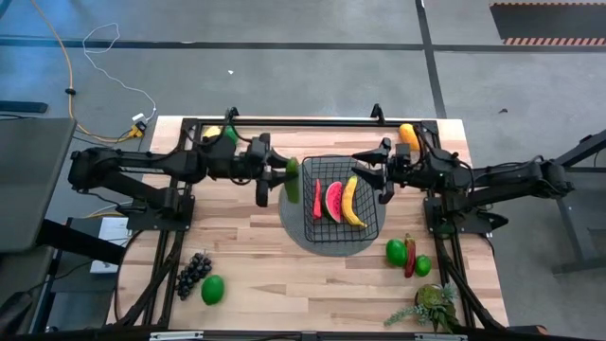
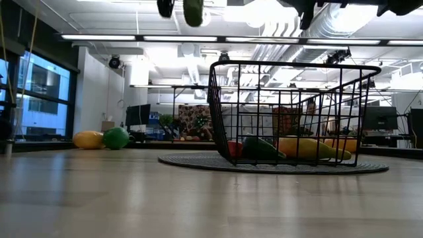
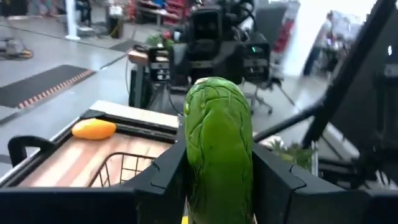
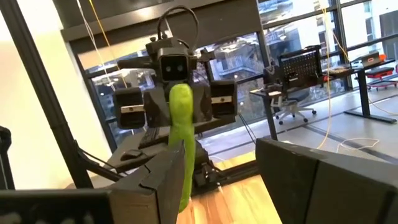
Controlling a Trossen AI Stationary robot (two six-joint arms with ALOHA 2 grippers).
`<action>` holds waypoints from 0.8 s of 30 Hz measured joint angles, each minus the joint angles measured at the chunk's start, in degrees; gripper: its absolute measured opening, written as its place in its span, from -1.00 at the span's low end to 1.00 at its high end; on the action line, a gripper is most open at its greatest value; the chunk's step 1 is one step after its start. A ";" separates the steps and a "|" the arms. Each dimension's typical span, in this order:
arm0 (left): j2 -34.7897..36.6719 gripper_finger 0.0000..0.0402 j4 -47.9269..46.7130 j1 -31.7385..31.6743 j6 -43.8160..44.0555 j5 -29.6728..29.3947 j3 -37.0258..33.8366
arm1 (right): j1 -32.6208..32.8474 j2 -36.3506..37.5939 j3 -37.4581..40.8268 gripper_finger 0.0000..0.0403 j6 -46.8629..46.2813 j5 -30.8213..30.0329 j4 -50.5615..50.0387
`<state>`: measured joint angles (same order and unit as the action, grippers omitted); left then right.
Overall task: Build produce basket
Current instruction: Put the green cucumber into the black wire basket
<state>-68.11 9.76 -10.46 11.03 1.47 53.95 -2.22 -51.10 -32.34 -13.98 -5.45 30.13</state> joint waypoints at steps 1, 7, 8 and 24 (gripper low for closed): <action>0.04 -0.37 2.80 -0.31 0.57 -0.35 -1.26 | 0.00 -0.24 0.00 -0.11 0.04 -0.01 0.00; 0.17 -0.37 7.47 -0.94 0.95 -0.36 -3.58 | 0.00 -1.21 0.00 -0.11 0.11 0.04 -0.13; 0.17 -0.37 7.51 -0.83 0.93 -0.22 -3.58 | 0.00 -1.30 0.00 -0.11 0.11 0.04 -0.18; 0.17 -0.37 8.12 -0.72 2.45 -1.10 -3.58 | 0.00 -1.47 0.00 -0.11 0.10 -0.13 -0.36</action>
<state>-67.94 17.89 -11.18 13.48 0.37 50.37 -2.22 -52.58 -32.34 -13.88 -5.58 29.77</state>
